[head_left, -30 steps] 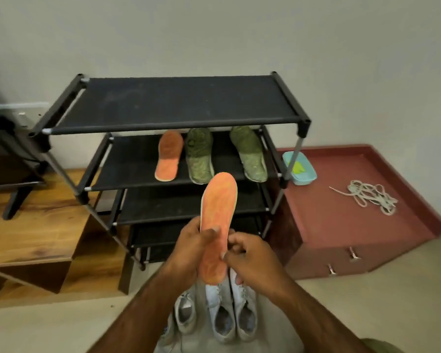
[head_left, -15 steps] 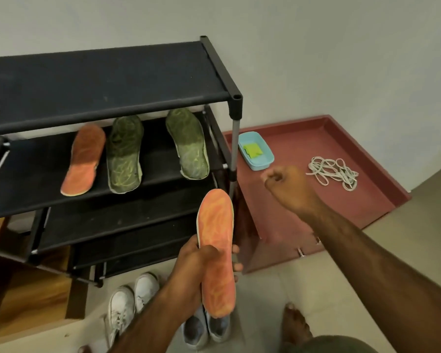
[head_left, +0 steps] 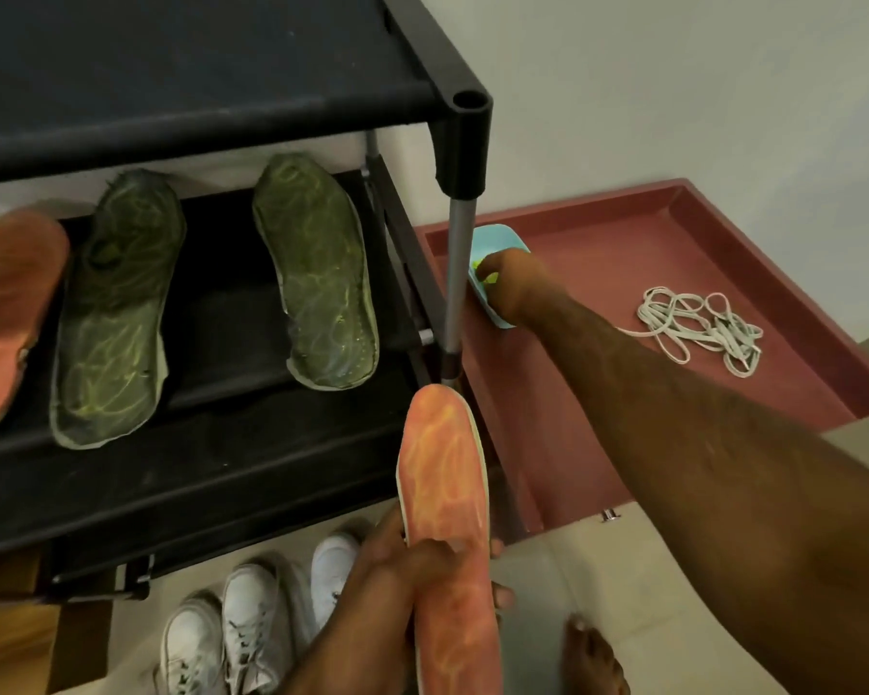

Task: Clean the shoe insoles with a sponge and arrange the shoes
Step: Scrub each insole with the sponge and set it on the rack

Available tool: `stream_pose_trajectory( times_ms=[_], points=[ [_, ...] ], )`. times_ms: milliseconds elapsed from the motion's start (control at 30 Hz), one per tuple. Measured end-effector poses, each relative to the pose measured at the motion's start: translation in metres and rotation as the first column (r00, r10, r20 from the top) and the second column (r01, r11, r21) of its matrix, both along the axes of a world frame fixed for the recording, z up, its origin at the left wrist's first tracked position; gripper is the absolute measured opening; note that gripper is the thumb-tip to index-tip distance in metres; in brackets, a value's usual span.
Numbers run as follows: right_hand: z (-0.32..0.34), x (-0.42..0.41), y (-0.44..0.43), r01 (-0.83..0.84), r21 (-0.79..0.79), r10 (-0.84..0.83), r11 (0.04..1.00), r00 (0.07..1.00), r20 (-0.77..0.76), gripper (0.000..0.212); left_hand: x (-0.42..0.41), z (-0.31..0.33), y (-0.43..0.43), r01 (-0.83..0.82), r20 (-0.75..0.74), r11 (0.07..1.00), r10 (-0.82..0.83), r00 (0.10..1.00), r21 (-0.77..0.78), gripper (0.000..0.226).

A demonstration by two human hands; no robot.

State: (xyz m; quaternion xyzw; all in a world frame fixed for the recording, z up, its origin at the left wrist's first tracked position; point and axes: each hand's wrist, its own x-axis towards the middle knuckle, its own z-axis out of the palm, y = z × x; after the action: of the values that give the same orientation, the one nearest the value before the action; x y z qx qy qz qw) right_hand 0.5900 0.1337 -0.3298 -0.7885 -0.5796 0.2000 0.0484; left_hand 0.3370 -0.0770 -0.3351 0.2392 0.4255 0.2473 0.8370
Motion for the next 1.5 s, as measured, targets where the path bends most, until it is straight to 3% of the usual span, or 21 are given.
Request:
stream_pose_trajectory(
  times_ms=[133, 233, 367, 500, 600, 667, 767, 933, 1067, 1367, 1500],
  points=[
    [-0.019, 0.002, 0.021, -0.026, -0.136, 0.04, 0.99, 0.994, 0.098, 0.051, 0.005, -0.008, 0.005, 0.061, -0.02, 0.998, -0.061, 0.998, 0.0, 0.068],
    [-0.02, 0.003, 0.028, 0.014, -0.155, 0.0, 0.988, 0.996, 0.09, 0.036, 0.006, -0.011, 0.007, 0.079, -0.043, 0.997, -0.078, 0.996, 0.012, 0.067],
    [-0.008, 0.012, 0.012, 0.112, 0.068, -0.111, 0.991, 0.994, -0.018, 0.033, 0.003, -0.007, 0.005, 0.069, -0.062, 0.997, -0.067, 0.996, 0.03, 0.067],
    [0.018, 0.008, -0.04, 0.312, 0.382, -0.201, 0.87, 0.931, -0.304, 0.022, -0.005, 0.006, -0.005, 0.055, -0.065, 0.997, -0.052, 0.997, 0.051, 0.064],
    [0.042, -0.015, -0.11, 0.473, 0.433, -0.148, 0.768, 0.788, -0.598, 0.017, -0.013, 0.016, -0.021, 0.039, -0.084, 0.997, -0.033, 0.996, 0.072, 0.061],
    [0.057, -0.041, -0.165, 0.602, 0.344, -0.15, 0.721, 0.62, -0.77, 0.006, -0.021, 0.026, -0.038, 0.005, -0.104, 0.998, 0.002, 0.995, 0.07, 0.063],
    [0.071, -0.089, -0.235, 0.73, 0.135, -0.177, 0.67, 0.335, -0.926, 0.019, -0.037, 0.04, -0.066, -0.047, -0.103, 0.992, 0.06, 0.993, 0.116, 0.065],
    [0.111, -0.176, -0.33, 0.651, 0.023, -0.137, 0.758, 0.194, -0.971, 0.041, -0.084, 0.091, -0.136, -0.099, -0.146, 0.963, 0.139, 0.979, 0.251, 0.048],
    [0.134, -0.233, -0.374, 0.555, 0.05, -0.114, 0.831, 0.257, -0.96, 0.031, -0.121, 0.117, -0.184, -0.256, -0.05, 0.943, 0.272, 0.961, 0.211, 0.035],
    [0.175, -0.304, -0.394, 0.431, 0.152, -0.025, 0.889, 0.378, -0.925, 0.013, -0.186, 0.156, -0.193, -0.427, 0.165, 0.898, 0.407, 0.898, 0.108, 0.053],
    [0.175, -0.32, -0.41, 0.38, 0.207, 0.006, 0.902, 0.467, -0.884, 0.011, -0.196, 0.149, -0.216, -0.436, 0.164, 0.893, 0.416, 0.895, 0.114, 0.056]
  ],
)
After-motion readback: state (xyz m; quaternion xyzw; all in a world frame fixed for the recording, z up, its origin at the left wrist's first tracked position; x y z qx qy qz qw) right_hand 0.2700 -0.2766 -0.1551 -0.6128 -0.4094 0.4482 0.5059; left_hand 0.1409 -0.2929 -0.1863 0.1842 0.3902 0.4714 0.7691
